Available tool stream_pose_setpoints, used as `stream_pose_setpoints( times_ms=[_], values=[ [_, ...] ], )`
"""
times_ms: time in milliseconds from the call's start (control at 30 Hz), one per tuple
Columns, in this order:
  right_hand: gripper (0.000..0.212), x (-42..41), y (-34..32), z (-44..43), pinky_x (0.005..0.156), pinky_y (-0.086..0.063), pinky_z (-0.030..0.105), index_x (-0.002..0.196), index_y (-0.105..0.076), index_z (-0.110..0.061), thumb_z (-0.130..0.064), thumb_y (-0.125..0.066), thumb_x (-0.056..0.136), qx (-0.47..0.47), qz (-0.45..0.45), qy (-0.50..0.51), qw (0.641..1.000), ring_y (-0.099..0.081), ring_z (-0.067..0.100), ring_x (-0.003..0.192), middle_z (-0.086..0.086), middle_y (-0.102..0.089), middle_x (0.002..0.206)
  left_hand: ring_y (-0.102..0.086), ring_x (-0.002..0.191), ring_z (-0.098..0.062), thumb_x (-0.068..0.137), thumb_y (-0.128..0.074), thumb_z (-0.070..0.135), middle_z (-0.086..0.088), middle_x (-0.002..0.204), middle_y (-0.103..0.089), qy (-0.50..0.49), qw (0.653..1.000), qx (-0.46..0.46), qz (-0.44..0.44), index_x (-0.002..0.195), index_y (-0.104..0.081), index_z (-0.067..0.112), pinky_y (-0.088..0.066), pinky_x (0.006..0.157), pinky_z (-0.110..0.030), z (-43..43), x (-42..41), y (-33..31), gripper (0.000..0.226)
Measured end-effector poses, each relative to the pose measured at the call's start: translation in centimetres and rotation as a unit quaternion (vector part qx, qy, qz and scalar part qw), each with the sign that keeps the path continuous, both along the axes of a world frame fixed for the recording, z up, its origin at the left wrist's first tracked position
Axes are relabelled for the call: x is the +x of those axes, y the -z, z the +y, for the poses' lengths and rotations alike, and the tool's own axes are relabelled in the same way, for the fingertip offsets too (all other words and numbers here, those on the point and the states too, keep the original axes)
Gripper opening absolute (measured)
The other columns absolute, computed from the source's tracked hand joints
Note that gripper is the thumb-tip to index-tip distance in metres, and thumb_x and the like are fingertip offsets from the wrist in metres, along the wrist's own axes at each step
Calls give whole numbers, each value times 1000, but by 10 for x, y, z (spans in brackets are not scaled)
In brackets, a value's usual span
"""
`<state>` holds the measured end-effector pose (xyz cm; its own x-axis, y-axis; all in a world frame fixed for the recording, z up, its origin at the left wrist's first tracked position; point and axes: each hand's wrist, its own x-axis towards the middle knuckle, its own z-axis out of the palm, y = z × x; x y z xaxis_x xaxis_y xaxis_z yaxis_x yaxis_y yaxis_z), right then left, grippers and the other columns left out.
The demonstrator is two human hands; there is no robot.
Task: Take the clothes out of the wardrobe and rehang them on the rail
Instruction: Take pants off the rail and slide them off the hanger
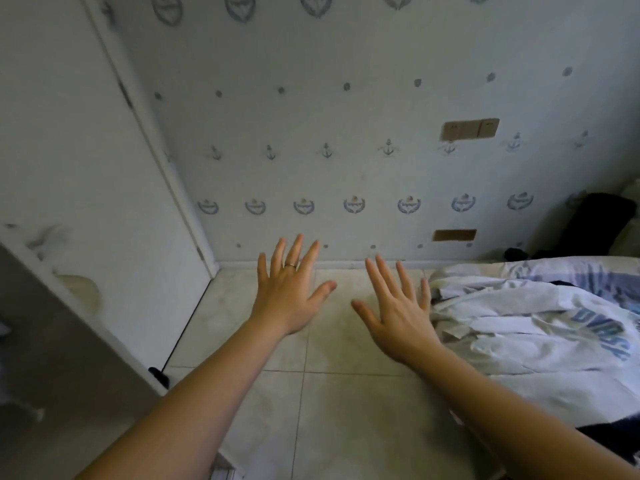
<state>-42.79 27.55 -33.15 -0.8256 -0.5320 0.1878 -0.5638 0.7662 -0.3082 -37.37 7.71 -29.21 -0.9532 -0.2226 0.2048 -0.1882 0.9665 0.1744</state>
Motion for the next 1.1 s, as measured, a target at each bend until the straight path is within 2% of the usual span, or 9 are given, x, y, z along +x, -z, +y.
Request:
stream_pose_setpoints(
  times_ms=[100,300,500,600,733,933,1033,1100],
  values=[
    [77,10,-38,-36,116,13,58,147,27,-41,-79,6,83,-19,44,-41,998,25,20,146,-14,28,157,17,152,-22,95,-27,70,5,167,11,-38,997,-31,59,158,1,38,10,120,-55,-28,26,-44,77],
    [75,39,-131,-113,116,14,57,148,23,-41,-76,0,86,-69,137,-121,981,23,19,147,-14,23,159,11,153,-23,94,-25,71,4,168,3,-98,973,-108,178,159,-6,35,8,119,-55,-91,91,-141,76],
    [73,88,-245,-191,116,14,57,146,26,-43,-77,1,87,-144,241,-214,936,23,19,147,-14,21,160,10,153,-22,95,-28,67,6,168,1,-160,926,-197,278,158,-9,36,5,121,-55,-152,175,-247,73],
    [72,118,-298,-232,117,13,56,143,29,-45,-78,6,82,-180,285,-238,911,22,19,147,-15,22,159,9,153,-22,94,-27,67,6,168,1,-197,897,-250,306,158,-9,36,4,121,-56,-183,218,-295,73],
    [72,153,-355,-293,117,13,57,146,25,-44,-77,4,85,-211,339,-264,878,22,18,147,-15,22,159,11,153,-21,93,-26,66,5,168,0,-242,861,-295,335,158,-11,36,6,121,-53,-231,270,-343,73],
    [71,203,-425,-378,117,12,57,150,18,-43,-74,-2,88,-223,376,-317,842,21,19,148,-15,18,160,6,153,-22,94,-27,64,4,167,-5,-301,827,-315,356,157,-12,35,2,122,-54,-319,332,-393,71],
    [69,224,-457,-418,118,9,56,152,11,-40,-69,-10,93,-228,372,-345,831,17,17,149,-15,11,162,7,153,-20,96,-30,62,5,167,-4,-337,820,-284,366,158,-11,35,0,122,-53,-365,353,-409,70],
    [67,235,-480,-448,119,2,54,154,3,-37,-64,-17,97,-244,372,-364,818,8,16,150,-13,1,163,7,153,-20,98,-32,62,5,167,-3,-357,817,-251,376,158,-10,35,0,122,-53,-397,364,-422,70]
  ],
)
